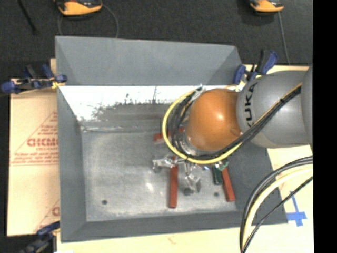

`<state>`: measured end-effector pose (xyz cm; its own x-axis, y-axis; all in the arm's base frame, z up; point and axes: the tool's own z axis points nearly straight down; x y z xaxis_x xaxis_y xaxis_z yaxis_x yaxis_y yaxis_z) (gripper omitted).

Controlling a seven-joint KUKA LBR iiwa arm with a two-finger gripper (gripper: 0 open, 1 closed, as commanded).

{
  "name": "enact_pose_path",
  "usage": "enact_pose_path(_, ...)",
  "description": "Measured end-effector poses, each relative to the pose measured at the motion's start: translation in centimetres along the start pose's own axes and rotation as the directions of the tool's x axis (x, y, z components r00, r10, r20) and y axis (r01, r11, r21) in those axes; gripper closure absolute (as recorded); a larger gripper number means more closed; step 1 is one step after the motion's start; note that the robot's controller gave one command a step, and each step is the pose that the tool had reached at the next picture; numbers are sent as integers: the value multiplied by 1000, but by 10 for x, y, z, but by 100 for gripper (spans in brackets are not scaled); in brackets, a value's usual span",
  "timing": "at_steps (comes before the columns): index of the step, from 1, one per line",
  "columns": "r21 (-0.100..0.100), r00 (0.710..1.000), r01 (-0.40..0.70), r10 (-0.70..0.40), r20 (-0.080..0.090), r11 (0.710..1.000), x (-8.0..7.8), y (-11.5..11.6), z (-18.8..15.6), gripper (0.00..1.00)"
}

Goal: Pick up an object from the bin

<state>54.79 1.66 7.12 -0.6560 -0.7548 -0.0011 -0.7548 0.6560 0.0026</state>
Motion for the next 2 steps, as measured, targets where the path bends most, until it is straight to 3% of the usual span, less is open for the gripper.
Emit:
enact_pose_path(1, 0, 1000, -2, 2, 0, 1000, 0, 0, 0, 100)
enact_pose_path(2, 9, 1000, -8, 8, 5, 1000, -1, -2, -56, 100)
